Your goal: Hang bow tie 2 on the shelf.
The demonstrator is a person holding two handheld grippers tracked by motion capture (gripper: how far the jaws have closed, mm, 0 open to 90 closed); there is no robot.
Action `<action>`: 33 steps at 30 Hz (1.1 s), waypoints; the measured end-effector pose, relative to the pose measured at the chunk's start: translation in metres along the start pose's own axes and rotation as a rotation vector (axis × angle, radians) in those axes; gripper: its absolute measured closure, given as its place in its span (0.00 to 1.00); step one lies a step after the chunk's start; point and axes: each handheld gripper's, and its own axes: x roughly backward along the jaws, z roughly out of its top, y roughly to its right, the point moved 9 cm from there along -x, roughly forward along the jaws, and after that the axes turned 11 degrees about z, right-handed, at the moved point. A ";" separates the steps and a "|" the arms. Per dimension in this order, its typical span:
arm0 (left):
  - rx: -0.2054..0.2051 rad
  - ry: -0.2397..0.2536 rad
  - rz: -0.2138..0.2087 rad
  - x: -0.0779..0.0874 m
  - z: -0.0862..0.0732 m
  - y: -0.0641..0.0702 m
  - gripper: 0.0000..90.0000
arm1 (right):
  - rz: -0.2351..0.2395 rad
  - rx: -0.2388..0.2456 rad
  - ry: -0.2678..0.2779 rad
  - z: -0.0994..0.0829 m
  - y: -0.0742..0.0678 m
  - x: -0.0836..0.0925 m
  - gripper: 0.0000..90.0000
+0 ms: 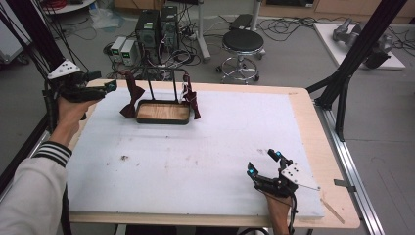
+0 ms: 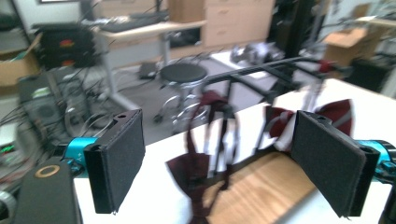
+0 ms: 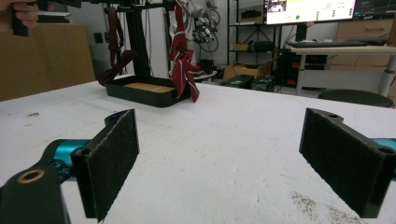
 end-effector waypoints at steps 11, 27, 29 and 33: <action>-0.025 0.027 -0.096 0.037 -0.030 0.042 0.20 | 0.003 0.005 0.000 0.000 0.000 0.000 0.12; -0.020 0.107 -0.111 0.092 -0.084 0.094 0.20 | 0.001 0.012 0.002 0.000 -0.002 0.001 0.12; -0.013 0.113 -0.109 0.095 -0.097 0.098 0.20 | 0.001 0.015 0.002 0.000 -0.002 0.001 0.12; -0.007 0.106 -0.107 0.099 -0.120 0.103 0.20 | 0.000 0.024 0.005 0.000 -0.002 0.001 0.12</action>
